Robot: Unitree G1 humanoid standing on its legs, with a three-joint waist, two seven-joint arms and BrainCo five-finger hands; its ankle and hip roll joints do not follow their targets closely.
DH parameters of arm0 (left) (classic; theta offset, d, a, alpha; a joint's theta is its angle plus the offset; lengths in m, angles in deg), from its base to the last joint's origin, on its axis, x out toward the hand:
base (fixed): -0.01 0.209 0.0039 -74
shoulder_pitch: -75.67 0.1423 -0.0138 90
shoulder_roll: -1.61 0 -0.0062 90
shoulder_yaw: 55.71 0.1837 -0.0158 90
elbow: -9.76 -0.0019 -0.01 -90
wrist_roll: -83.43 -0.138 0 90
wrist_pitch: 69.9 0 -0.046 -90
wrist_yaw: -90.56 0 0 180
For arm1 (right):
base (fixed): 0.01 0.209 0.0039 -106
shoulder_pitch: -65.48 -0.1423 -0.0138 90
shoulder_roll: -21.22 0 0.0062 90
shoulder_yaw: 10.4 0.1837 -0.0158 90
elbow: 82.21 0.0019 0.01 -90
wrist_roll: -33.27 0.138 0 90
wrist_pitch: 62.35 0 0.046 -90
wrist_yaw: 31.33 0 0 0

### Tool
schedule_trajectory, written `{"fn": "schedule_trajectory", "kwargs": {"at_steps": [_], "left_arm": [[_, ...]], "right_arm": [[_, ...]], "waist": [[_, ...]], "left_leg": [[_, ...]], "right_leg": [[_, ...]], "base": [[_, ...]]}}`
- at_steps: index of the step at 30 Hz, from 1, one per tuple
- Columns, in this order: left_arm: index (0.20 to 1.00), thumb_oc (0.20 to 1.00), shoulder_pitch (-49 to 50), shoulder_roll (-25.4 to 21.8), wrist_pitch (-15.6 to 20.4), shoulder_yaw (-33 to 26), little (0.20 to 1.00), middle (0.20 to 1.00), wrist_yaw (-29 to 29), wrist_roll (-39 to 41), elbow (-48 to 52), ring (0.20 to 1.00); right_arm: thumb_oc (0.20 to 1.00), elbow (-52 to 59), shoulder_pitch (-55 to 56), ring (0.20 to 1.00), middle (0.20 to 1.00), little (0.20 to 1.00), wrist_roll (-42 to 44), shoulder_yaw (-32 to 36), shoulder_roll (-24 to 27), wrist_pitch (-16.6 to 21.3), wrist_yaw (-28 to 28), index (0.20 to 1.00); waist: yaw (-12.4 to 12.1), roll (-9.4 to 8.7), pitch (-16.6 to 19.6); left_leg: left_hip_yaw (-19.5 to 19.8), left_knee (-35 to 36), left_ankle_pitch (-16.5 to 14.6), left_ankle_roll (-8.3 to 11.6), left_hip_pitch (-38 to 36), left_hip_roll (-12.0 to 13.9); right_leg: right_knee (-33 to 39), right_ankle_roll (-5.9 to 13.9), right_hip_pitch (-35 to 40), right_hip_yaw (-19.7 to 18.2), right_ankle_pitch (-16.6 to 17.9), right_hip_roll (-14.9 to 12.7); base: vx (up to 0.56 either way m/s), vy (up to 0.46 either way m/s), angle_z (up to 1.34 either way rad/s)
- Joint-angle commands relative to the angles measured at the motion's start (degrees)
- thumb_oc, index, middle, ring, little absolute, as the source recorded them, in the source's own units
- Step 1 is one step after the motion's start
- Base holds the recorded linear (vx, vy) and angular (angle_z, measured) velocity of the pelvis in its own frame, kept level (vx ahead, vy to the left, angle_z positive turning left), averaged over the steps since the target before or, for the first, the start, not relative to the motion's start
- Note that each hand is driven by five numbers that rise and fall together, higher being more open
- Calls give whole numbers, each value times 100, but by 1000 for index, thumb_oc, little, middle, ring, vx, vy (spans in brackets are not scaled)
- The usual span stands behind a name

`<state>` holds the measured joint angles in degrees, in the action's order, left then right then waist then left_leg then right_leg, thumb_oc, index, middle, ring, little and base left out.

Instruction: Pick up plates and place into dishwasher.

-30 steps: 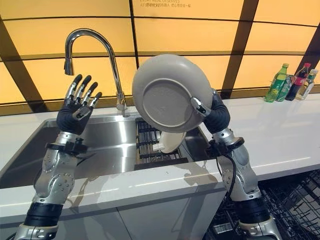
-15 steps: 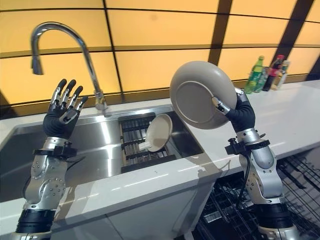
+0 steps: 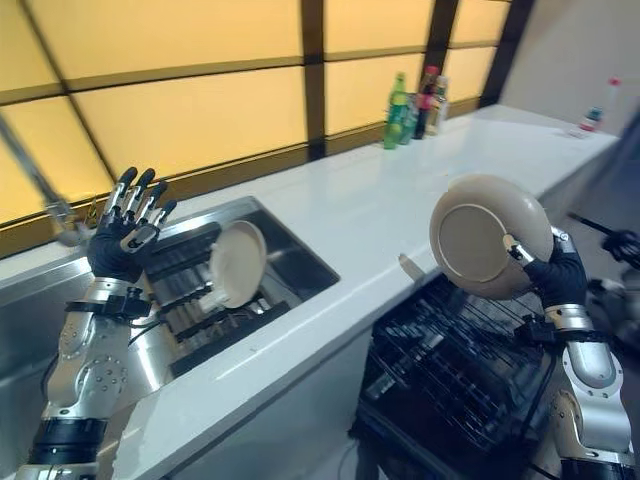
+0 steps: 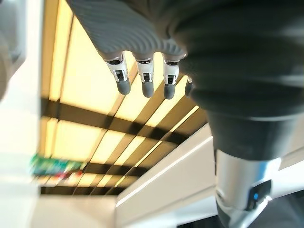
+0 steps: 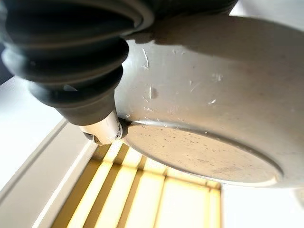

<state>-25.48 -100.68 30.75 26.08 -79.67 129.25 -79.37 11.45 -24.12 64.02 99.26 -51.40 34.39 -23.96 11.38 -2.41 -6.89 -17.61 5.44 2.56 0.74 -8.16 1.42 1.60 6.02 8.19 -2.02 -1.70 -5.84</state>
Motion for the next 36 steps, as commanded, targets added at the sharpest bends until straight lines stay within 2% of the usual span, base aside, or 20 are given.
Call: {"fn": "schedule_trajectory", "kwargs": {"at_steps": [1, 5, 7, 9, 11, 15, 16, 21, 25, 26, 27, 29, 30, 32, 36], "left_arm": [[1000, 1000, -278, -351, 426, -303, 1000, 1000, -46, 100, -126, 1000], [1000, 1000, -273, -389, 408, -405, 1000, 1000, 41, -9, -223, 1000], [1000, 1000, -197, -465, 486, -499, 1000, 1000, 62, -26, -260, 1000], [1000, 1000, -186, -535, 590, -599, 1000, 1000, 71, -30, -335, 1000], [1000, 1000, -213, -617, 618, -689, 1000, 1000, 24, 6, -377, 1000], [1000, 1000, -158, -582, 577, -675, 1000, 1000, -117, -41, -332, 1000], [1000, 1000, -150, -565, 553, -677, 1000, 1000, -128, -50, -326, 1000], [1000, 1000, 90, -364, 567, -719, 1000, 1000, -221, -145, -341, 1000], [1000, 1000, 277, -271, 595, -853, 1000, 1000, -194, -123, -352, 1000], [1000, 1000, 395, -250, 607, -930, 1000, 1000, -190, -129, -355, 1000], [1000, 1000, 585, -257, 674, -1030, 1000, 1000, -202, -140, -366, 1000], [1000, 1000, 778, -278, 686, -1179, 1000, 1000, -185, -120, -344, 1000], [1000, 1000, 809, -285, 692, -1212, 1000, 1000, -155, -101, -354, 1000], [1000, 1000, 723, -287, 631, -1182, 1000, 1000, -167, -59, -381, 1000], [1000, 1000, 608, -263, 596, -1010, 1000, 1000, -219, -74, -385, 1000]], "right_arm": [[200, -254, -220, 200, 200, 200, 364, 254, 299, 331, 186, 200], [200, -483, -122, 200, 200, 200, 323, 90, 188, 433, 129, 200], [200, -591, -116, 200, 200, 200, 369, 5, 123, 414, 156, 200], [200, -783, -224, 200, 200, 200, 440, -144, 81, 397, 319, 200], [200, -990, -374, 200, 200, 200, 289, -303, 60, 318, 461, 200], [200, -1373, -476, 200, 200, 200, 73, -604, 143, 75, 682, 200], [200, -1430, -495, 200, 200, 200, 32, -631, 180, 8, 736, 200], [200, -1883, -665, 200, 200, 200, -165, -854, 546, -336, 1071, 200], [200, -2181, -797, 200, 200, 200, -269, -986, 736, -432, 1309, 200], [200, -2256, -826, 200, 200, 200, -351, -1085, 770, -481, 1405, 200], [200, -2405, -863, 200, 200, 200, -363, -1267, 825, -493, 1611, 200], [200, -2585, -898, 200, 200, 200, -403, -1422, 875, -559, 1865, 200], [200, -2623, -905, 200, 200, 200, -423, -1458, 882, -621, 1951, 200], [200, -2935, -775, 200, 200, 200, -600, -1503, 872, -627, 2292, 200], [200, -3297, -746, 200, 200, 200, -667, -1609, 987, -671, 2780, 200]], "waist": [[-240, -82, 155], [-425, -88, 162], [-576, -77, 93], [-744, -62, 40], [-912, -62, 42], [-1140, -76, 96], [-1162, -60, 107], [-1260, -3, 47], [-1345, 58, -25], [-1419, 83, -59], [-1565, 122, -90], [-1635, 160, -108], [-1644, 170, -112], [-1553, 231, -107], [-1472, 298, -102]], "left_leg": [[-71, -44, -697, -151, -369, 19], [-213, -73, -495, -192, -184, 64], [-297, -137, -448, -197, -130, 112], [-347, -259, -402, -168, -7, 189], [-370, -397, -349, -85, 159, 267], [-203, -604, -210, 178, 466, 483], [-173, -612, -162, 215, 512, 532], [339, -780, -64, 481, 704, 683], [813, -860, -20, 544, 855, 657], [1203, -805, -12, 545, 861, 567], [1851, -732, -5, 530, 881, 423], [2150, -686, -21, 524, 832, 358], [2163, -673, -25, 525, 806, 358], [1872, -603, -10, 580, 704, 411], [1764, -513, -4, 609, 603, 379]], "right_leg": [[-564, 354, -756, 667, 561, -112], [-1212, 341, -834, 926, 441, -241], [-1761, 343, -873, 1187, 471, -465], [-1874, 286, -816, 1367, 447, -599], [-1514, 216, -516, 1518, 231, -593], [-800, 21, 21, 1630, -246, -353], [-712, -28, 31, 1629, -240, -299], [-421, -256, 59, 1566, -220, -71], [-442, -350, -16, 1412, -232, 2], [-468, -365, -54, 1285, -242, 24], [-485, -393, -117, 1071, -256, 72], [-506, -413, -141, 911, -301, 108], [-503, -415, -142, 881, -305, 115], [-406, -401, -141, 982, -255, 69], [-313, -360, -135, 1068, -199, 1]], "base": [[-165, -130, -122], [-141, -126, -62], [-170, -170, -22], [-173, -211, -35], [-135, -268, -36], [-67, -275, -22], [-40, -261, -8], [-49, -193, -5], [-17, -83, -16], [39, -44, -11], [61, -38, -33], [65, -13, -74], [63, 40, -87], [51, 79, -43], [60, 81, -7]]}}
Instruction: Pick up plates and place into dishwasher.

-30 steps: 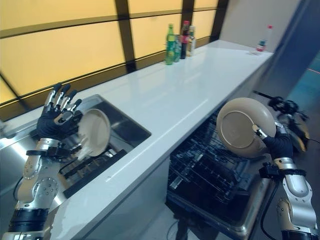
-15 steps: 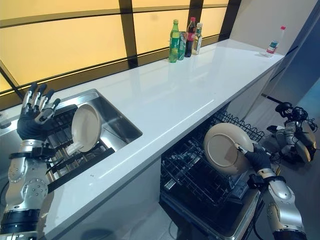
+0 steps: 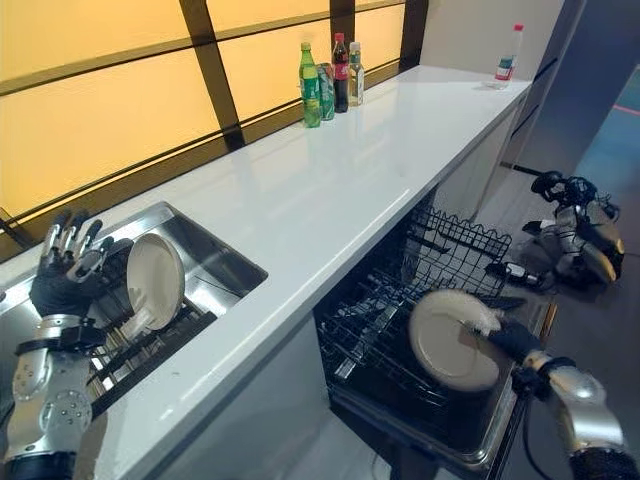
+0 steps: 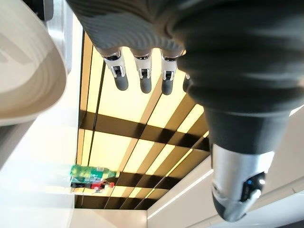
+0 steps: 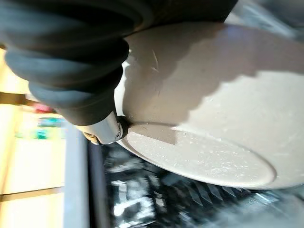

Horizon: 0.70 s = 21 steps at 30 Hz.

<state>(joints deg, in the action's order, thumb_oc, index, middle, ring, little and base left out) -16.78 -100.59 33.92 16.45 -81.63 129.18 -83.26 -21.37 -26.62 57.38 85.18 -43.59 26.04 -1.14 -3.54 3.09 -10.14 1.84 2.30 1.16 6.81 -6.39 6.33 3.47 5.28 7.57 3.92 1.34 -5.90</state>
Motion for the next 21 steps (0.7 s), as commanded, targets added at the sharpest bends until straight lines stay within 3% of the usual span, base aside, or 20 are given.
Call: {"fn": "schedule_trajectory", "kwargs": {"at_steps": [1, 12, 21], "left_arm": [[1000, 1000, -295, -271, 274, -1, 1000, 1000, -59, -91, 11, 1000], [1000, 1000, -753, -321, 527, 570, 1000, 1000, -610, -111, -17, 1000], [1000, 1000, -1035, -331, 540, 777, 1000, 1000, -859, -103, -9, 1000]], "right_arm": [[200, -74, -519, 200, 200, 200, -9, -234, 256, 164, 568, 200], [200, -567, -1388, 200, 200, 200, 89, -922, 705, 325, 695, 200], [200, -603, -1970, 200, 200, 200, -124, -1387, 830, 564, 947, 200]], "waist": [[25, -239, 215], [13, 1, -266], [-71, 77, -609]], "left_leg": [[-180, -194, 130, 8, 413, -124], [10, -212, 127, -6, 705, -331], [168, -282, 143, -37, 964, -430]], "right_leg": [[-501, -279, -80, 483, -502, -4], [-546, -223, -489, 501, -415, -132], [-568, -164, -707, 562, -359, -213]], "base": [[61, 72, 6], [-37, 53, 6], [-10, 40, 9]]}}
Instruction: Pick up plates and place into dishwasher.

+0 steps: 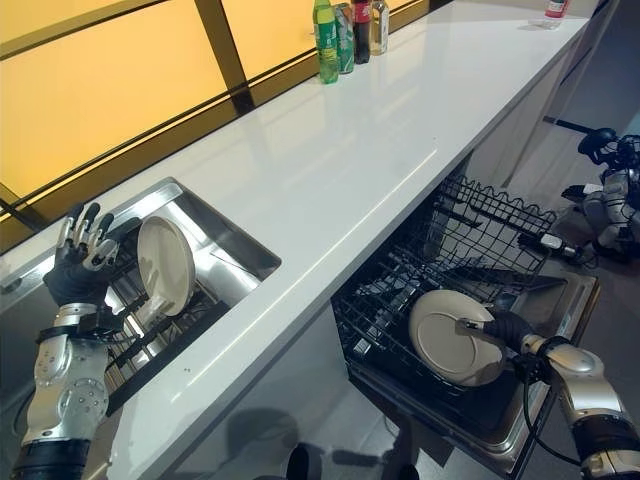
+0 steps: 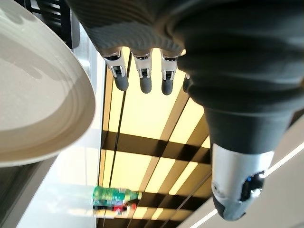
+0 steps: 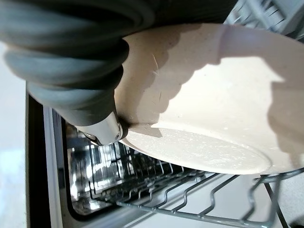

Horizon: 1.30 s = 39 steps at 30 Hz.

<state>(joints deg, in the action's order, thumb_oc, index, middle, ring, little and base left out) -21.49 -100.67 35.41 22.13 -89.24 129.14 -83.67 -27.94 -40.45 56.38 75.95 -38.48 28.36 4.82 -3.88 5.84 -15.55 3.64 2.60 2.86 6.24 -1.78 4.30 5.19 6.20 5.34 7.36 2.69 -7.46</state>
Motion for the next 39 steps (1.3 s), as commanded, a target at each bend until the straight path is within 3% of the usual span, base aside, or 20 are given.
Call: {"fn": "schedule_trajectory", "kwargs": {"at_steps": [1, 12, 22, 23, 24, 25, 39], "left_arm": [[1000, 1000, -606, -336, 401, 221, 1000, 1000, -117, -84, 17, 1000], [1000, 1000, -1130, -679, 554, 448, 1000, 1000, -416, 35, 33, 1000], [1000, 1000, -1337, -724, 598, 483, 1000, 1000, -476, -27, 72, 1000], [1000, 1000, -1331, -725, 596, 470, 1000, 1000, -465, -25, 77, 1000], [1000, 1000, -1324, -716, 586, 449, 1000, 1000, -458, -36, 88, 1000], [1000, 1000, -1297, -711, 565, 424, 1000, 1000, -467, -40, 122, 1000], [1000, 1000, -749, -486, 229, 109, 1000, 1000, -228, -234, 295, 1000]], "right_arm": [[200, 40, -666, 200, 200, 200, -43, -524, 345, 339, 368, 200], [200, 27, -1471, 200, 200, 200, -1181, -1880, 645, 575, 652, 200], [200, 199, -1541, 200, 200, 200, -1282, -1927, 462, 425, 61, 200], [316, 201, -1535, 316, 316, 316, -1278, -1893, 447, 393, 10, 316], [818, 202, -1515, 818, 818, 818, -1300, -1832, 425, 358, -51, 818], [1000, 219, -1465, 1000, 1000, 1000, -1352, -1743, 399, 336, -133, 1000], [1000, 547, -707, 1000, 1000, 1000, -1346, -816, 132, 215, -706, 1000]], "waist": [[-37, -193, -102], [-195, -280, -731], [-200, -288, -904], [-200, -289, -901], [-196, -292, -886], [-189, -298, -860], [-132, -391, -214]], "left_leg": [[-3, -320, -24, 16, 537, -235], [86, -337, 100, -71, 996, -277], [86, -294, 164, -122, 1104, -295], [85, -282, 163, -123, 1086, -293], [80, -264, 161, -122, 1059, -290], [72, -248, 159, -119, 1017, -288], [-8, 11, 80, -33, 181, -150]], "right_leg": [[-751, -251, -520, 222, -488, -61], [-872, -219, -1066, 271, -314, -68], [-899, -208, -1232, 304, -238, -57], [-894, -207, -1216, 314, -239, -58], [-878, -206, -1190, 322, -239, -56], [-862, -203, -1147, 329, -242, -54], [-640, -219, -329, 444, -349, -3]], "base": [[-96, 49, 10], [-71, -10, 8], [-36, -11, 3], [-18, -17, 4], [-5, -17, 5], [5, -20, 6], [50, -36, 5]]}}
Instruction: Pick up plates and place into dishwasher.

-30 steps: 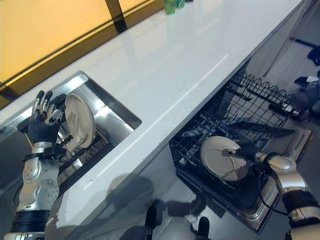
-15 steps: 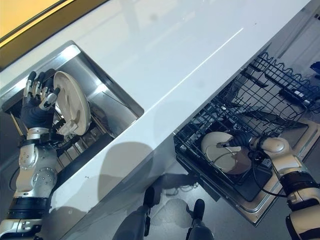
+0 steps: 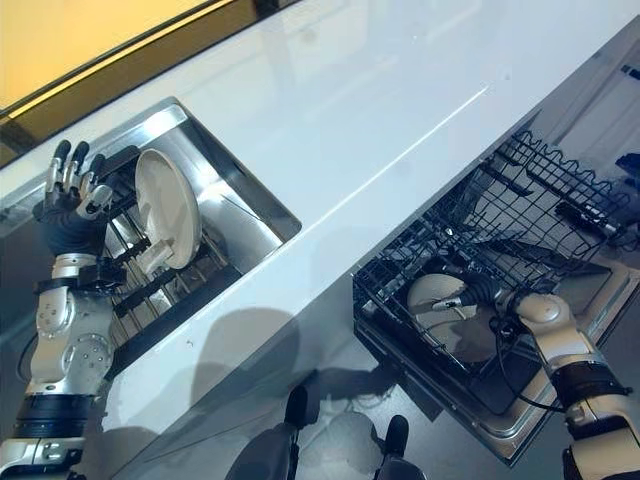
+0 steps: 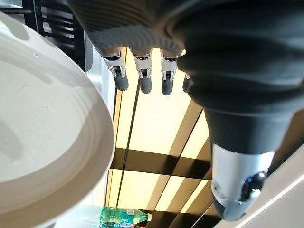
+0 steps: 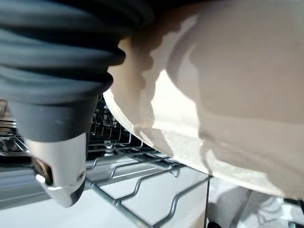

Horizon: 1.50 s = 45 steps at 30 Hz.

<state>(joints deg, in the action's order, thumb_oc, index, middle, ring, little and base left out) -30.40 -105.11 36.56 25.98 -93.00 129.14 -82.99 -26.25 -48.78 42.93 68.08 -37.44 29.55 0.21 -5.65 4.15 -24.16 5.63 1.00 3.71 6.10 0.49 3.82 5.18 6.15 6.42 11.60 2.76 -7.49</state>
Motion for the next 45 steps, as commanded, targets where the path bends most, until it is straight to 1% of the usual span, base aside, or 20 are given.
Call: {"fn": "schedule_trajectory", "kwargs": {"at_steps": [1, 3, 7, 10, 11, 14, 19, 22, 25, 26, 28, 30, 33, 34, 35, 38, 39, 40, 42, 45], "left_arm": [[1000, 1000, 186, -31, 101, -298, 1000, 1000, 168, -248, 229, 1000], [1000, 1000, 332, -52, 63, -393, 1000, 1000, 248, -262, 221, 1000], [1000, 1000, 619, 12, 101, -531, 1000, 1000, 373, -375, 161, 1000], [1000, 1000, 847, 67, 129, -637, 1000, 1000, 303, -824, 169, 1000], [1000, 1000, 897, 62, 134, -655, 1000, 1000, 291, -899, 176, 1000], [1000, 1000, 1115, 112, 247, -801, 1000, 1000, 261, -971, 216, 1000], [1000, 1000, 1411, 297, 385, -927, 1000, 1000, 249, -1309, 292, 1000], [1000, 1000, 1472, 221, 491, -995, 1000, 1000, 107, -1749, 248, 1000], [1000, 1000, 1525, 111, 573, -1038, 1000, 1000, -23, -2164, 161, 1000], [1000, 1000, 1602, 34, 652, -1093, 1000, 1000, -30, -2382, 96, 1000], [1000, 1000, 1727, -64, 741, -1207, 1000, 1000, -107, -2799, 62, 1000], [1000, 1000, 1797, -193, 745, -1268, 1000, 1000, -159, -2862, 31, 1000], [1000, 1000, 1809, -530, 818, -1313, 1000, 1000, -596, -3877, -196, 1000], [1000, 1000, 1786, -619, 845, -1284, 1000, 1000, -677, -4007, -252, 1000], [1000, 1000, 1760, -888, 904, -1241, 1000, 1000, -905, -4640, -379, 1000], [1000, 1000, 1684, -1357, 999, -1110, 1000, 1000, -1292, -5691, -684, 1000], [1000, 1000, 1660, -1616, 960, -1034, 1000, 1000, -1468, -6058, -767, 1000], [1000, 1000, 1627, -1700, 965, -988, 1000, 1000, -1544, -6166, -813, 1000], [1000, 1000, 1513, -2150, 891, -789, 1000, 1000, -1880, -6958, -984, 1000], [1000, 1000, 1421, -2558, 700, -591, 1000, 1000, -2274, -7741, -1044, 1000]], "right_arm": [[1000, 434, 178, 1000, 1000, 1000, 13, 51, 18, 109, -312, 1000], [1000, 735, 348, 1000, 1000, 1000, 222, 401, 7, 47, -525, 1000], [1000, 1321, 707, 1000, 1000, 1000, 273, 1030, -147, 147, -902, 1000], [1000, 1861, 967, 1000, 1000, 1000, 288, 1532, -342, 268, -1184, 1000], [1000, 2028, 1016, 1000, 1000, 1000, 380, 1670, -394, 199, -1158, 1000], [1000, 2495, 1327, 1000, 1000, 1000, 513, 1994, -696, 369, -1058, 1000], [1000, 3152, 1736, 1000, 1000, 1000, 396, 2097, -1263, 621, -977, 1000], [1000, 3275, 1737, 1000, 1000, 1000, 366, 2038, -1202, 661, -898, 1000], [1000, 3370, 1643, 1000, 1000, 1000, 545, 1985, -1070, 612, -870, 1000], [1000, 3428, 1619, 1000, 1000, 1000, 651, 1957, -1029, 618, -838, 1000], [1000, 3498, 1586, 1000, 1000, 1000, 605, 1894, -993, 610, -841, 1000], [1000, 3593, 1608, 1000, 1000, 1000, 640, 1864, -982, 561, -866, 1000], [1000, 3681, 1774, 1000, 1000, 1000, 700, 1958, -958, 543, -847, 1000], [1000, 3690, 1799, 1000, 1000, 1000, 758, 1982, -935, 527, -865, 1000], [1000, 3664, 1860, 1000, 1000, 1000, 885, 2040, -908, 520, -861, 1000], [1000, 3631, 1948, 1000, 1000, 1000, 1054, 2097, -847, 485, -838, 1000], [1000, 3635, 1977, 1000, 1000, 1000, 1108, 2105, -814, 444, -826, 1000], [1000, 3626, 1990, 1000, 1000, 1000, 1122, 2106, -809, 434, -827, 1000], [1000, 3579, 2029, 1000, 1000, 1000, 1172, 2078, -723, 392, -823, 1000], [1000, 3566, 2047, 1000, 1000, 1000, 1262, 2059, -590, 352, -821, 1000]], "waist": [[54, -226, 698], [88, -235, 851], [136, -221, 1075], [197, -193, 1250], [215, -188, 1300], [245, -175, 1423], [253, -217, 1552], [198, -237, 1578], [99, -288, 1546], [21, -305, 1520], [-24, -288, 1524], [-14, -265, 1561], [70, -234, 1641], [79, -236, 1654], [113, -229, 1675], [161, -214, 1708], [191, -192, 1717], [196, -190, 1719], [279, -132, 1680], [373, -71, 1576]], "left_leg": [[-217, 187, -10, -12, -99, -86], [-242, 228, -28, -1, -249, -50], [-291, 287, -80, 4, -459, 2], [-334, 303, -100, -10, -583, 30], [-349, 314, -117, -12, -622, 36], [-374, 366, -133, -25, -701, 63], [-393, 400, -135, -41, -805, 106], [-315, 273, -141, 8, -824, 123], [-58, -248, -302, 41, -660, 40], [161, -420, -328, 32, -582, 11], [227, -328, -327, 26, -600, 44], [119, -171, -250, 29, -648, 85], [-45, -11, -206, 15, -691, 105], [-62, 1, -211, 11, -692, 95], [-93, 8, -248, -2, -712, 72], [-112, 5, -368, -37, -779, 16], [-124, -1, -406, -69, -790, -26], [-128, -9, -422, -84, -791, -41], [-148, -39, -494, -155, -792, -122], [-180, -117, -565, -222, -732, -202]], "right_leg": [[-631, -213, -385, 25, -367, 2], [-607, -217, -238, 40, -397, 22], [-583, -216, -66, 38, -455, 53], [-583, -228, 29, 2, -476, 92], [-576, -231, 65, -9, -495, 103], [-569, -239, 144, -36, -546, 139], [-605, -300, 258, -49, -648, 228], [-704, -374, 280, -71, -725, 278], [-786, -452, 262, -153, -748, 270], [-809, -477, 260, -240, -742, 276], [-831, -480, 249, -305, -753, 285], [-796, -463, 264, -313, -736, 278], [-788, -378, 291, -309, -726, 219], [-788, -358, 291, -300, -727, 202], [-808, -318, 292, -282, -733, 155], [-872, -246, 297, -276, -798, 74], [-916, -205, 269, -283, -799, 23], [-945, -188, 250, -289, -806, 1], [-1075, -101, 133, -326, -799, -110], [-1231, -18, -81, -398, -771, -230]], "base": [[61, -55, 0], [73, -62, 0], [52, -38, -2], [2, -8, 1], [-47, 11, 2], [-30, -8, -1], [-71, -39, 0], [-60, -16, -1], [-31, 2, -6], [18, 42, -12], [47, 118, -24], [75, 156, -22], [132, 153, -8], [162, 140, -8], [162, 127, -8], [232, 143, -6], [174, 133, -6], [228, 187, -6], [208, 202, -4], [110, 187, -2]]}}
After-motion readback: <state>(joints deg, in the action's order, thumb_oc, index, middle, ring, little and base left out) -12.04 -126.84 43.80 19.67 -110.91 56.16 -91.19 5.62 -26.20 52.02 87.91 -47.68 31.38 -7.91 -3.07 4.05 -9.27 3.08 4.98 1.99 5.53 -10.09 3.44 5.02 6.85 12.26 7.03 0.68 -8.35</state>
